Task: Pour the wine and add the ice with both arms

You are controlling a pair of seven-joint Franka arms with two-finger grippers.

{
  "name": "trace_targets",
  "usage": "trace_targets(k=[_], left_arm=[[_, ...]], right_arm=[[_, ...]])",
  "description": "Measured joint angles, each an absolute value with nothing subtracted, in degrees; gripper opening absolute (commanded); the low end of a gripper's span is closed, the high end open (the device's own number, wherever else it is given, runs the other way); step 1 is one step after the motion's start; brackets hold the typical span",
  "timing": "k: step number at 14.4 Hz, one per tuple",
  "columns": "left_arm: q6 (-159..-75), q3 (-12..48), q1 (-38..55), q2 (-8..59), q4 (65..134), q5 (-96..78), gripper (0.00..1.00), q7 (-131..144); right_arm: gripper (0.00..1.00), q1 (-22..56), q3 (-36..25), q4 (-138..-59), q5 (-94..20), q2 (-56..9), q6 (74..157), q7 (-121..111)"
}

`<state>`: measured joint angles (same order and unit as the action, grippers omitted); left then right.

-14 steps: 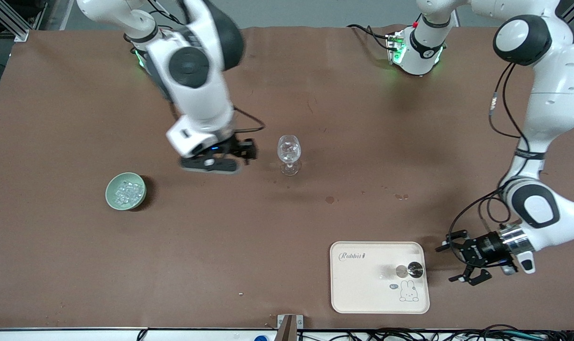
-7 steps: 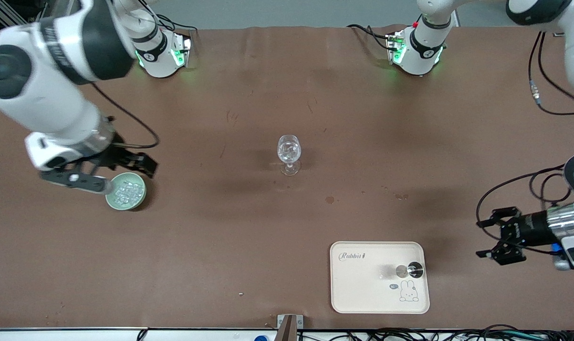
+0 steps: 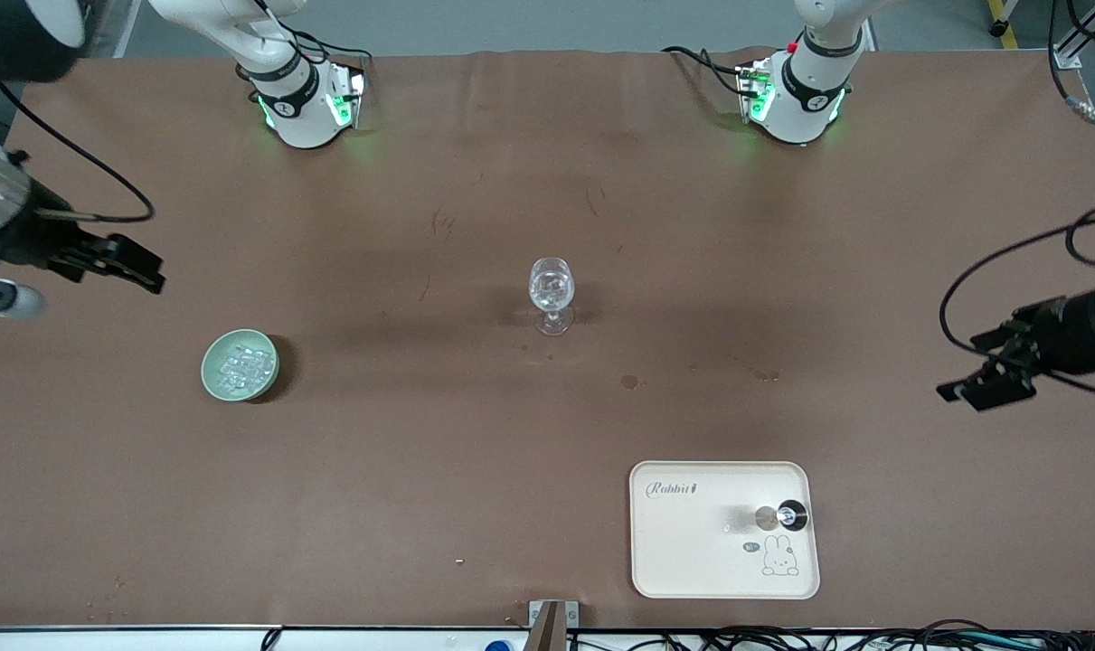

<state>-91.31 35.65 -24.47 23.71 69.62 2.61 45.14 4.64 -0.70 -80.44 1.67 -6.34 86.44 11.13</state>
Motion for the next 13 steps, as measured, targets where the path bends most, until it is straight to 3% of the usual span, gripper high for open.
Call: trace_targets(k=[3, 8, 13], left_arm=[[-88.20, 31.91, -18.64, 17.95, 70.38, 4.44, 1.00, 34.82], [-82.23, 15.06, -4.98, 11.43, 71.33, 4.41, 1.00, 20.60], [-81.90, 8.58, 0.76, 4.52, 78.26, 4.00, 1.00, 14.92]], right_arm=[[1.00, 0.30, 1.92, -80.36, 1.57, -5.63, 84.09, 9.04], [1.00, -1.40, 3.39, -77.43, 1.53, -5.28, 80.23, 7.30], [1.00, -1.65, 3.42, -77.55, 1.49, -1.91, 77.77, 5.47]])
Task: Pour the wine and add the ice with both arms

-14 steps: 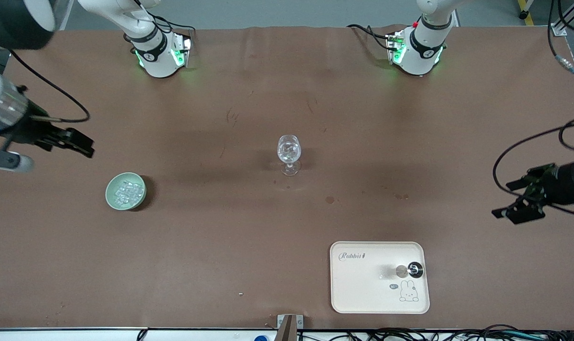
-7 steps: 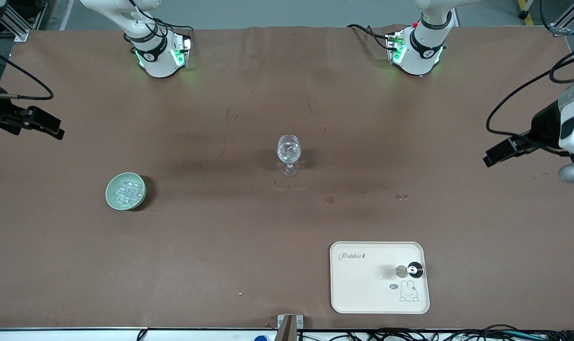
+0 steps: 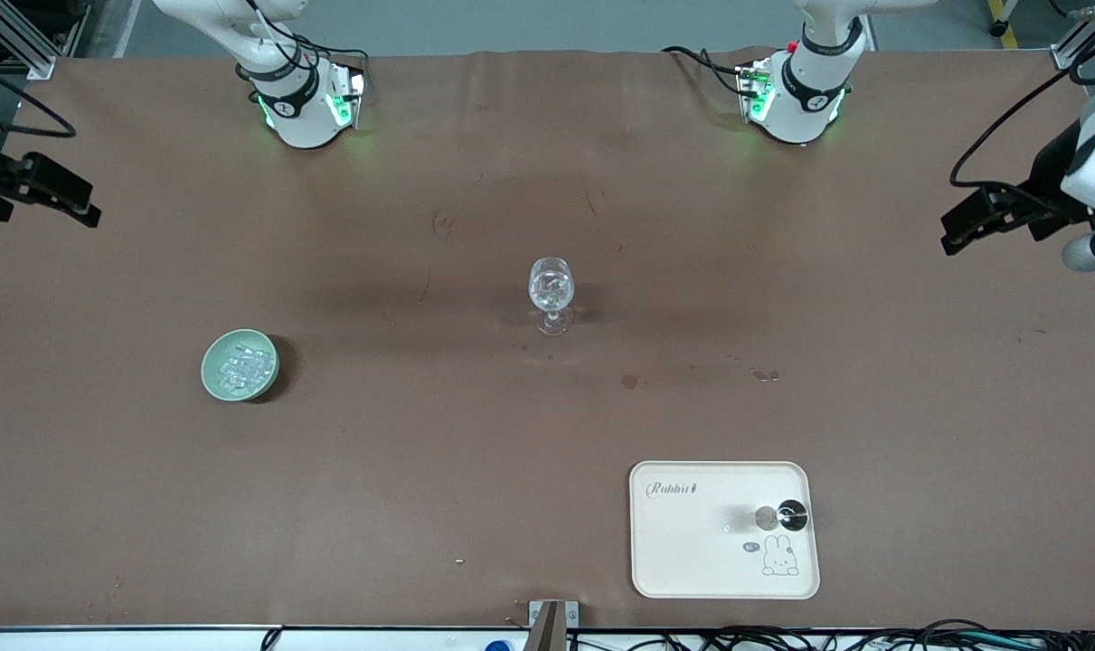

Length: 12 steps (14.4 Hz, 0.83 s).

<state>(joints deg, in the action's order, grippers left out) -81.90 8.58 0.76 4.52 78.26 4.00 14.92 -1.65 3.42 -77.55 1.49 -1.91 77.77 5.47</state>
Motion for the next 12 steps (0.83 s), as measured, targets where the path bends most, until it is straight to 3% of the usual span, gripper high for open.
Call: trace_targets(k=[6, 12], left_arm=[[-84.95, 6.01, 1.76, -4.46, 90.12, 0.73, 1.00, 11.30], [-85.66, 5.98, 2.11, -6.82, 92.48, 0.72, 1.00, 11.22]], right_arm=[[1.00, -1.67, 3.54, -80.49, 1.26, 0.23, 77.91, 5.31], [1.00, -1.98, 3.32, -82.00, -1.32, 0.23, 79.02, 5.11]])
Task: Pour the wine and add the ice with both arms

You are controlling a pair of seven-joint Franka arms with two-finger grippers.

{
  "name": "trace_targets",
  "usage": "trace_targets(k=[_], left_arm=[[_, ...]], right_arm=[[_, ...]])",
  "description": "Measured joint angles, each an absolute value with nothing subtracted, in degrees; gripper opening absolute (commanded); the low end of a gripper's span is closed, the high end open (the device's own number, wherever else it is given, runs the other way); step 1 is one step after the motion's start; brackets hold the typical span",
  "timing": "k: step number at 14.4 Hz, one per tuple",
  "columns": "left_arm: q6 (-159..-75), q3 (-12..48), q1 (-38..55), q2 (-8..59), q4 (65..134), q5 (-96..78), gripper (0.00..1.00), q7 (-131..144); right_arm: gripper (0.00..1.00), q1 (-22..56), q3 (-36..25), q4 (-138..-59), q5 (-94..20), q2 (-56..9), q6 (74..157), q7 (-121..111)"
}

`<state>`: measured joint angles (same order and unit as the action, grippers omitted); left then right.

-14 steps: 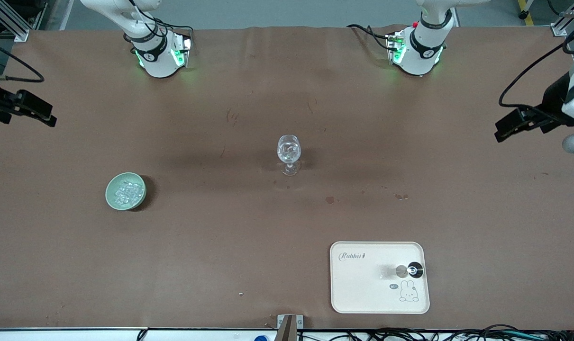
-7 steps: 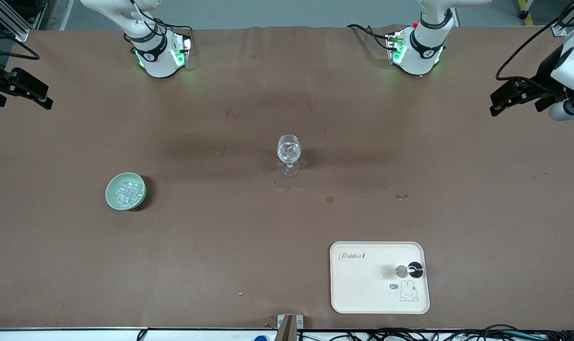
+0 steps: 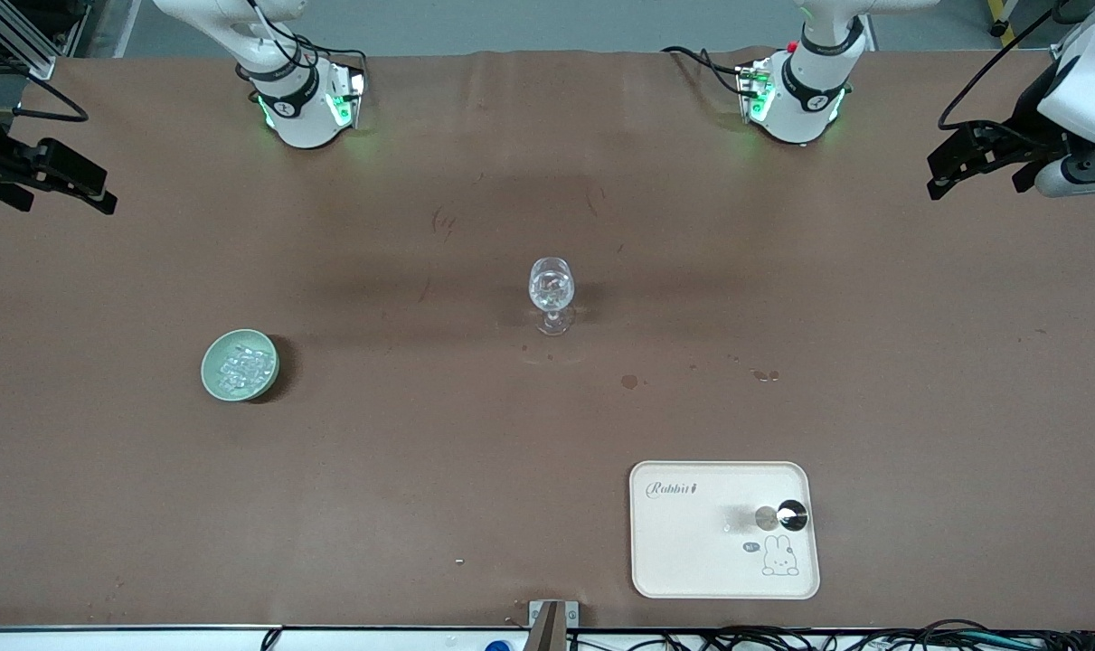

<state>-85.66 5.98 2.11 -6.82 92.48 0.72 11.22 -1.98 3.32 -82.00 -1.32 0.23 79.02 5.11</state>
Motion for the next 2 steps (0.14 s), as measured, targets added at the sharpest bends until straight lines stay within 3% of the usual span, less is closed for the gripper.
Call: trace_targets(k=[2], left_arm=[[-85.95, 5.98, 2.18, -6.82, 92.48, 0.72, 1.00, 11.22]], right_arm=[[1.00, -2.24, 3.28, -82.18, -1.33, 0.23, 79.02, 3.46]])
